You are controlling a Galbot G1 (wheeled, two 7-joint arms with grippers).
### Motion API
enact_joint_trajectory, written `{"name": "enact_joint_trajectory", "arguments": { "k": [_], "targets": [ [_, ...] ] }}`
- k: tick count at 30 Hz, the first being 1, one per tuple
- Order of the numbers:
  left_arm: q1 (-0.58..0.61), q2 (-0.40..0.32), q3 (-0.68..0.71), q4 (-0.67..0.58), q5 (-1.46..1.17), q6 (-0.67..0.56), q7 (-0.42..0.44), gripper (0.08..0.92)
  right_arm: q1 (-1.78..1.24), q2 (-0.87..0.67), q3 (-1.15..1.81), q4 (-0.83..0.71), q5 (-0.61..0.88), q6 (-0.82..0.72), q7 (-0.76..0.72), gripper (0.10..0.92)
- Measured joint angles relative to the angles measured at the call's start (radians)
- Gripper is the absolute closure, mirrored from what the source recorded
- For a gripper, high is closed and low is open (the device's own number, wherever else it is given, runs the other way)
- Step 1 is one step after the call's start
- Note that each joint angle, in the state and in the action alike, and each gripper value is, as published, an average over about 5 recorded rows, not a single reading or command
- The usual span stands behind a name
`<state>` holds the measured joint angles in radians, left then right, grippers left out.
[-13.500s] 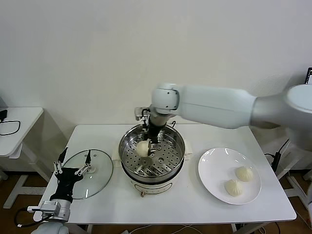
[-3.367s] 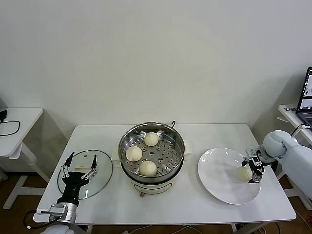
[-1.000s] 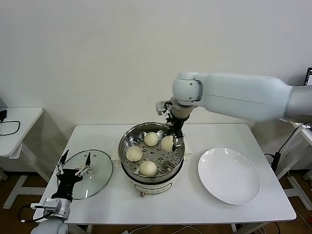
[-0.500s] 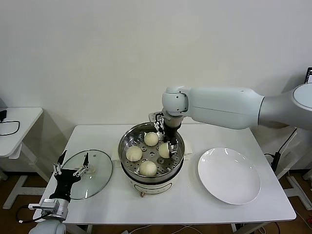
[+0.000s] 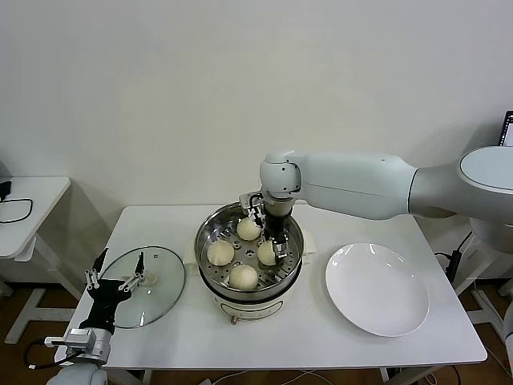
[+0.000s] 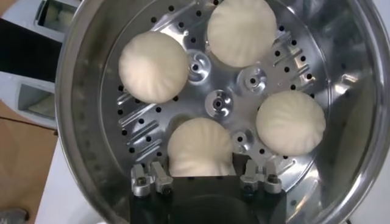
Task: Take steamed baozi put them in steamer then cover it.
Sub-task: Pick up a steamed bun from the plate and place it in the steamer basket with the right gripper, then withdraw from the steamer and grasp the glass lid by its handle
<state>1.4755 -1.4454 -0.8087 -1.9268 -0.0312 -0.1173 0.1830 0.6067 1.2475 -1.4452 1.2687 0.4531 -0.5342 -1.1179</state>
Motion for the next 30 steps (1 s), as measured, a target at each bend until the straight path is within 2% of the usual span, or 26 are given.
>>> {"name": "enact_joint_trajectory", "arguments": {
  "k": [10,21,26,30],
  "targets": [
    [0.010,-0.002,0.013,-0.019,0.003,0.002,-0.007,0.177,0.062,-0.097,0.036,0.060,0.027,0.012,-0.024,0.203],
    [0.009,0.003,0.031,-0.035,0.006,0.010,-0.021,0.177,0.088,-0.352,0.170,0.170,0.045,0.028,-0.030,0.203],
    [0.008,0.008,0.037,-0.040,0.004,0.014,-0.023,0.177,0.006,-0.499,0.320,0.221,0.071,0.058,0.026,0.203],
    [0.001,0.010,0.049,-0.037,0.010,0.015,-0.033,0.177,-0.105,-0.613,0.475,0.255,0.114,0.109,0.135,0.203]
  ]
}}
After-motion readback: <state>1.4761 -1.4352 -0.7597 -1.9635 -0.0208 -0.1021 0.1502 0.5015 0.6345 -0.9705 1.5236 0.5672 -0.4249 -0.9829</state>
